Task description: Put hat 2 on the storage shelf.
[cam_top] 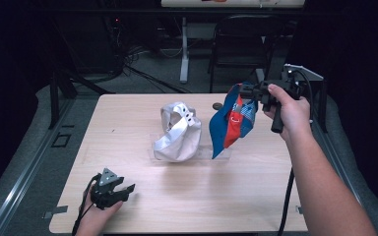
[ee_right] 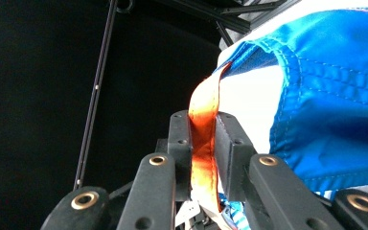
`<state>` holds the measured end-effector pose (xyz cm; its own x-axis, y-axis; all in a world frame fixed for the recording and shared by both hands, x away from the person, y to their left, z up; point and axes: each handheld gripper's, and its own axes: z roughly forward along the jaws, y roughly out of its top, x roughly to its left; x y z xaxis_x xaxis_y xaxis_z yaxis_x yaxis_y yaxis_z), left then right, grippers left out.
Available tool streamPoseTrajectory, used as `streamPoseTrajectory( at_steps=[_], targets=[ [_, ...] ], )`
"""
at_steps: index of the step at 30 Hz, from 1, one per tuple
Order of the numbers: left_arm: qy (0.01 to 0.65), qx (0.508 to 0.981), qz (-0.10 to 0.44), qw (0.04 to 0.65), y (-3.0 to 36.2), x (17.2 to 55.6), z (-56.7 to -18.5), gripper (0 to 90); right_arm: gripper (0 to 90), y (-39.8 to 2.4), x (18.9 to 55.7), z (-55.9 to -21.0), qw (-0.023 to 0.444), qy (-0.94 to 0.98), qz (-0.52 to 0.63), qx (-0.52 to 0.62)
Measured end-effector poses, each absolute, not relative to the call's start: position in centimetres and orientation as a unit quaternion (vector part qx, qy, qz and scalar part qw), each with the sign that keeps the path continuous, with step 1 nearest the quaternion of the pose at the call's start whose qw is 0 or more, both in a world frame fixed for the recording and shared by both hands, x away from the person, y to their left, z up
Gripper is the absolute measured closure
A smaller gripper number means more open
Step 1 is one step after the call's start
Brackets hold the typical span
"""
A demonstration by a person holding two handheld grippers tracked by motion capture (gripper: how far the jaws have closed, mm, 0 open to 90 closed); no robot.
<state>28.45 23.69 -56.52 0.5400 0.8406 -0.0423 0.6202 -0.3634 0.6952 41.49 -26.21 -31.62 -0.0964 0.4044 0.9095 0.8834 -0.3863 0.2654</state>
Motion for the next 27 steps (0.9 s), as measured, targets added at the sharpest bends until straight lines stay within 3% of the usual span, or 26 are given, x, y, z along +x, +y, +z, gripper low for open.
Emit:
streamPoseTrajectory(
  at_steps=[27],
  targets=[
    [0.453, 0.807, 0.162, 0.343, 23.8, 28.5, -56.6, 46.4, 78.0, -24.4, 43.3, -33.3, 0.215, -0.512, -0.513, -0.654]
  ],
)
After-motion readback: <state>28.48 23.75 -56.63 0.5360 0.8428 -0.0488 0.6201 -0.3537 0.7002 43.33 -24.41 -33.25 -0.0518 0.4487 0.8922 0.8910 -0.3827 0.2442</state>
